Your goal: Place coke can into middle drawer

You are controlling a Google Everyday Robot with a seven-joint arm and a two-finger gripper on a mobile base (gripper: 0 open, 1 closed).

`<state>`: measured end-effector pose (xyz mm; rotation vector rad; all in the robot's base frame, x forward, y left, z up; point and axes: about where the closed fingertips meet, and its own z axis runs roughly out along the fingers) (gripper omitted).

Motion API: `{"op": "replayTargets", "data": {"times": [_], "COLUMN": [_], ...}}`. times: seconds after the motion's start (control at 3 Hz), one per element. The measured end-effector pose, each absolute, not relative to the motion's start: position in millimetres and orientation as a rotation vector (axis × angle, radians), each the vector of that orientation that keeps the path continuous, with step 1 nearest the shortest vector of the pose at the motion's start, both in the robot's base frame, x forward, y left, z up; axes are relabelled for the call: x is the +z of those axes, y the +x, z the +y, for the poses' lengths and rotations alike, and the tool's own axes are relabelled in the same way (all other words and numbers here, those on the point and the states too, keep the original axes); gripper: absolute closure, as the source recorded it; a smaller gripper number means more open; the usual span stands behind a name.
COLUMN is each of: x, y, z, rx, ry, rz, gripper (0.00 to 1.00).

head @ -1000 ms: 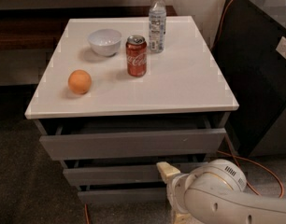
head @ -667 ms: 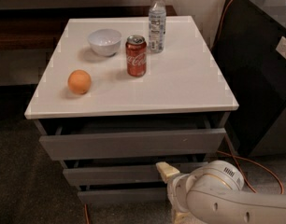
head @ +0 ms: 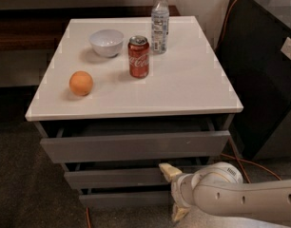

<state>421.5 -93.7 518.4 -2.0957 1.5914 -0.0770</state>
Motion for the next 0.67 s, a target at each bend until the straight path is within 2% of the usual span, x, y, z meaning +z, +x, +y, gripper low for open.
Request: {"op": "replayTargets", "data": {"times": [0.67], "x": [480], "y": [450], "z": [-108], "rx": [-0.057], "ry": [-2.028], "rz": [1.605], "gripper": [0.0]}}
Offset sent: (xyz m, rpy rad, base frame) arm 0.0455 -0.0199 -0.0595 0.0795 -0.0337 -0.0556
